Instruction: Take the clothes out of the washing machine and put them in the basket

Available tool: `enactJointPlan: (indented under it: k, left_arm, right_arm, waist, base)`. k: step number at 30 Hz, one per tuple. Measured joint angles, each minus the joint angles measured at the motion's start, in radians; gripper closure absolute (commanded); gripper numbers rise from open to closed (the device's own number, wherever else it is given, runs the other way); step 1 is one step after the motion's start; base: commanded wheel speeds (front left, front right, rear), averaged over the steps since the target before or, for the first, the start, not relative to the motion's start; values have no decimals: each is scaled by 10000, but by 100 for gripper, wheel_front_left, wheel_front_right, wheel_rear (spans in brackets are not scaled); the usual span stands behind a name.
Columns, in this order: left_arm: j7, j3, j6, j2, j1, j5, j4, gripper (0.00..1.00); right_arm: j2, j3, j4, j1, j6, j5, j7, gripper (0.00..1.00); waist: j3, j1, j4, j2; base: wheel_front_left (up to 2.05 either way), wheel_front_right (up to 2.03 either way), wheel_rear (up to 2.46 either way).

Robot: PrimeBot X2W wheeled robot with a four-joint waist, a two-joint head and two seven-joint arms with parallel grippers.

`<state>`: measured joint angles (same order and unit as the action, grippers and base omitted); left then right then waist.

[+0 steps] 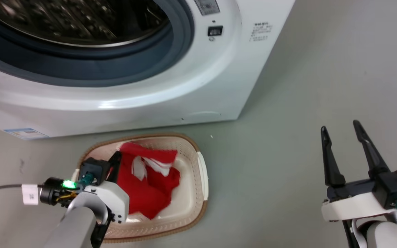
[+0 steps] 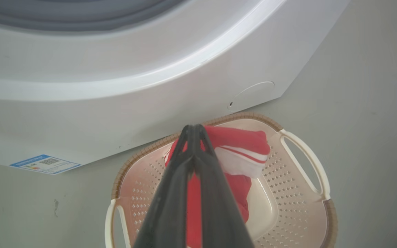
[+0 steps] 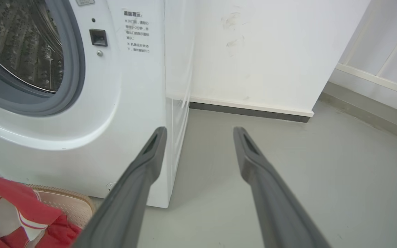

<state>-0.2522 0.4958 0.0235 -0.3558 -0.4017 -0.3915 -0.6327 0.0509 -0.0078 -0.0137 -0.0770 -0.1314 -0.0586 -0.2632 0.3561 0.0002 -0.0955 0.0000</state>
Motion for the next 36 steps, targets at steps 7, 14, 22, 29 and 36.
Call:
enactJointPlan:
  k: [7,14,22,29,36]
  left_arm:
    - [-77,127,-334,263,-1170,263,-2242,100]
    - [-86,290,-466,477,-2080,468,-4054,100]
    - [-107,286,-410,527,-2673,537,-5122,100]
    - [-107,428,-113,625,-2784,819,-5041,1]
    - [-107,90,234,826,-1894,805,-4293,0]
  right_arm:
    - [0,-58,-150,-316,2,150,0,0]
    - [0,153,-247,-655,0,334,0,0]
    - [2,92,-328,-836,2,594,0,0]
    - [0,96,-182,-882,0,589,0,0]
    - [-4,44,75,-915,0,458,2,0]
  waist:
    - [1162,0,-535,0]
    - [2112,0,-993,0]
    - [2913,0,-1434,0]
    - [2870,-1,-1371,0]
    - [2080,-1,-1146,0]
  base:
    - [0,0,0]
    - [0,0,0]
    - [0,0,0]
    - [0,0,0]
    - [0,0,0]
